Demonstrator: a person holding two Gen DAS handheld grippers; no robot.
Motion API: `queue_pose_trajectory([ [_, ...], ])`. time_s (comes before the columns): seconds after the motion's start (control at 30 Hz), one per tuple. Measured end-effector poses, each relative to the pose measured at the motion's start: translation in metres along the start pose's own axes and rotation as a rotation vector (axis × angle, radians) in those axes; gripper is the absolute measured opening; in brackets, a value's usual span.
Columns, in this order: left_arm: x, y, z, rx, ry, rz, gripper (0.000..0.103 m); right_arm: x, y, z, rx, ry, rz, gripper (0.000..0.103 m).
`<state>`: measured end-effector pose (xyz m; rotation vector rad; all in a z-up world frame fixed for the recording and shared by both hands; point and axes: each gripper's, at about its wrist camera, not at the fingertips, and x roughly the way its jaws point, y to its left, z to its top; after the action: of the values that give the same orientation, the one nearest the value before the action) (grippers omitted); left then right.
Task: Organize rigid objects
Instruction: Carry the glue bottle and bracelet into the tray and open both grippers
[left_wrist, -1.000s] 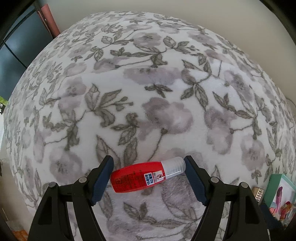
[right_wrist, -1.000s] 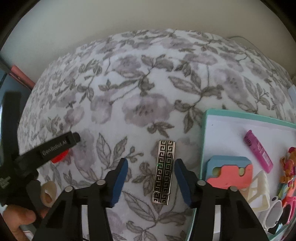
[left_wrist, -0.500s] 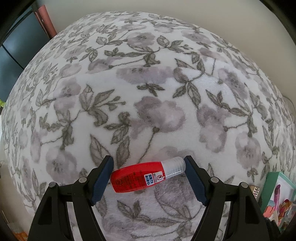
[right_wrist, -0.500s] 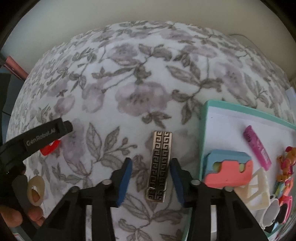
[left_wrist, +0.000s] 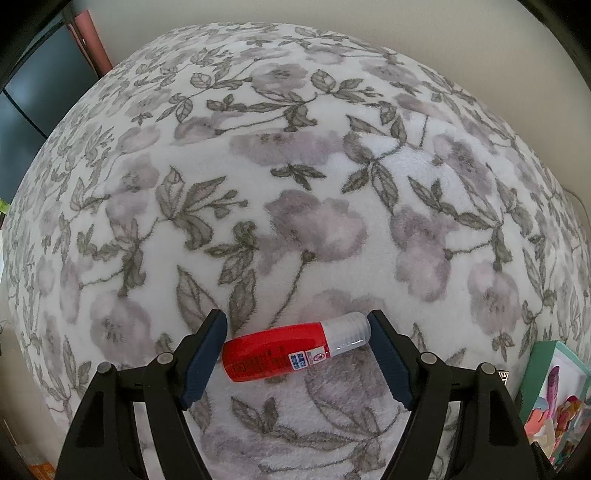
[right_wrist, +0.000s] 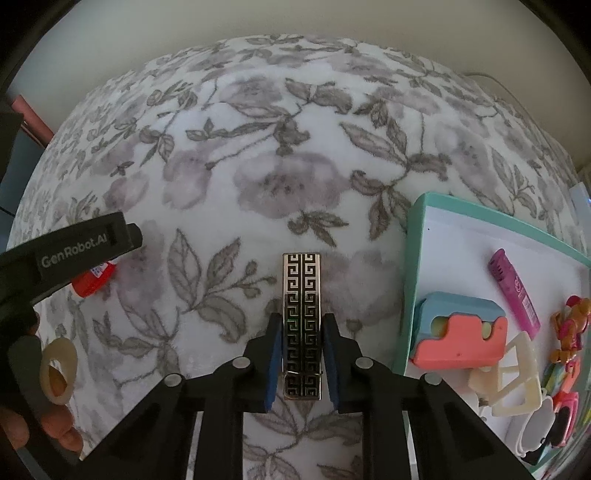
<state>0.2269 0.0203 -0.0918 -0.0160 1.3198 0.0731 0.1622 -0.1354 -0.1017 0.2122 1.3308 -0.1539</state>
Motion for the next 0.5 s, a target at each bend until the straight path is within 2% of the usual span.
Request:
queue_pose_trajectory([
  [0.3,-0.033,-0.012,-0.008,0.041,-0.061,0.031,0.079,-0.030,-0.012,-0.020,0.030,-0.034,0.040,0.022],
  [0.5,-0.071,-0.036,-0.026,0.073,-0.118,-0.004,0.079,-0.069,-0.026,-0.039,0.074,-0.092,0.056,0.022],
])
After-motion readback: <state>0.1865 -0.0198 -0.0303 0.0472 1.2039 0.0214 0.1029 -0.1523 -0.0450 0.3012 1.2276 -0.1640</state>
